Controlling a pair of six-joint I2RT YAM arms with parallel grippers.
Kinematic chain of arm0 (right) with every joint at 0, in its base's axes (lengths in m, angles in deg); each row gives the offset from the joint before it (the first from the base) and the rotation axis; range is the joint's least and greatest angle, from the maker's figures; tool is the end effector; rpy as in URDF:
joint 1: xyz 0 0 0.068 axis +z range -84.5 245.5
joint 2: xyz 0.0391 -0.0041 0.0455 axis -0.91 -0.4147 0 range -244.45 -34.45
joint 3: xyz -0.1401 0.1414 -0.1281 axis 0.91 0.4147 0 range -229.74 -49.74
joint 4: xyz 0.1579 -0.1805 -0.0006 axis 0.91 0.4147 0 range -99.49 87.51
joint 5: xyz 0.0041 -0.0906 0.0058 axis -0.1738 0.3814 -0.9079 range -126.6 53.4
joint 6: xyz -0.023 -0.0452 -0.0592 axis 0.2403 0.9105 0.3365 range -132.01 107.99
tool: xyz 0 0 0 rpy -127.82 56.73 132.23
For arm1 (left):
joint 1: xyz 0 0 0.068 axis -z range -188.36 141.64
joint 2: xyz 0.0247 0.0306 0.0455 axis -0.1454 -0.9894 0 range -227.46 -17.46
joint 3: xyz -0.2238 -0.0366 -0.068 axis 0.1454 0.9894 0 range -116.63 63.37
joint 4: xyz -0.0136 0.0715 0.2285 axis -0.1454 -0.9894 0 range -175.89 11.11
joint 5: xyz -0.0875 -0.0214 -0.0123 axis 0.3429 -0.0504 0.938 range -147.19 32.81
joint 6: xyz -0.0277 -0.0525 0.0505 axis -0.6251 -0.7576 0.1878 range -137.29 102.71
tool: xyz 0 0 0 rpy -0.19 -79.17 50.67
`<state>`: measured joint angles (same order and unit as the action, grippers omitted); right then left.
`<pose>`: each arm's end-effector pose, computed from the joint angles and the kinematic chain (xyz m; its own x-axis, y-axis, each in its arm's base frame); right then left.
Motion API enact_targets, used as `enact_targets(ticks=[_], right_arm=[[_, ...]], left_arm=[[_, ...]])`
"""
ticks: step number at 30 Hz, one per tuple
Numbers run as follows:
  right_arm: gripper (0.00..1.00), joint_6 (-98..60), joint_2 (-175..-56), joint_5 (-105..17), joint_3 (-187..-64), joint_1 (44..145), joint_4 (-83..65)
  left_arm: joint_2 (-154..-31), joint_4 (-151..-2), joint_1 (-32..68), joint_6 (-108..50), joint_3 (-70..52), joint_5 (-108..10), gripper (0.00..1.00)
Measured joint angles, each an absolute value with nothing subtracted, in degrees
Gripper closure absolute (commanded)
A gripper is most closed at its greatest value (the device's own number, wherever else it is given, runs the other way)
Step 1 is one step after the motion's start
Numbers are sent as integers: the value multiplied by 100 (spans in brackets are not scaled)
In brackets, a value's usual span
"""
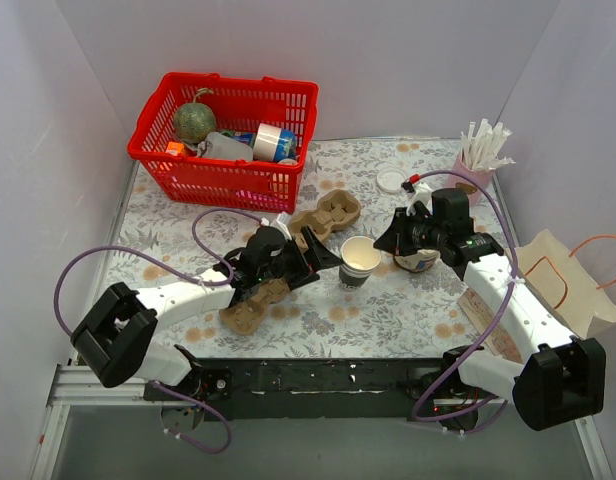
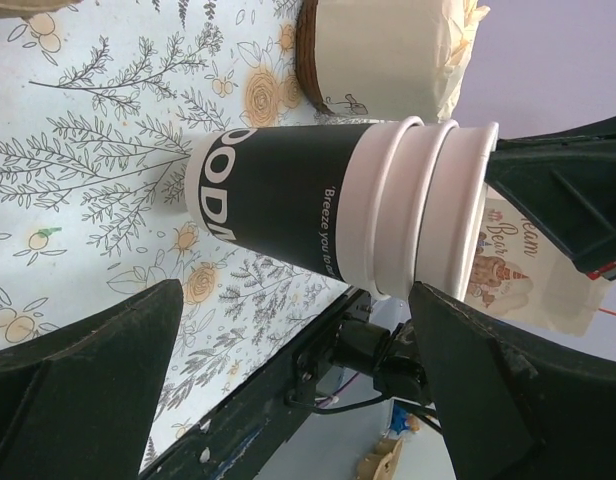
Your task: Pack the takeout coffee
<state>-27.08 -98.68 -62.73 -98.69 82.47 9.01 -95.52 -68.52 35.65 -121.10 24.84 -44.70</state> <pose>0.2424 0.1047 0.2426 -0.6726 0.0389 -0.7390 -0.4527 0.7683 0.4525 0.2084 -0.2214 0.1724 -0.7070 -0.6352 0.3108 -0.5346 0.1924 -0.8229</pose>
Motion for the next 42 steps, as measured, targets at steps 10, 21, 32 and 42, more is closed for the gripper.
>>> enact_targets(ticks=[10,21,32,42], right_arm=[[99,-2752,-9868,-6409,-9770,8238,687],[99,-3095,-9868,-6726,-9622,8177,488],[99,-3329,-9791,-6863,-9626,8164,418],[99,-3113,-9098,-6265,-10555,8177,823]], left_arm=[[-9878,-6810,3565,-12127,2342,-4428,2],[-9946,-7066,3569,-12123,2345,-4522,2],[-9955,-7287,3576,-12106,2316,-4623,2],[-9887,-7366,3632,-12009,2139,-4673,2]])
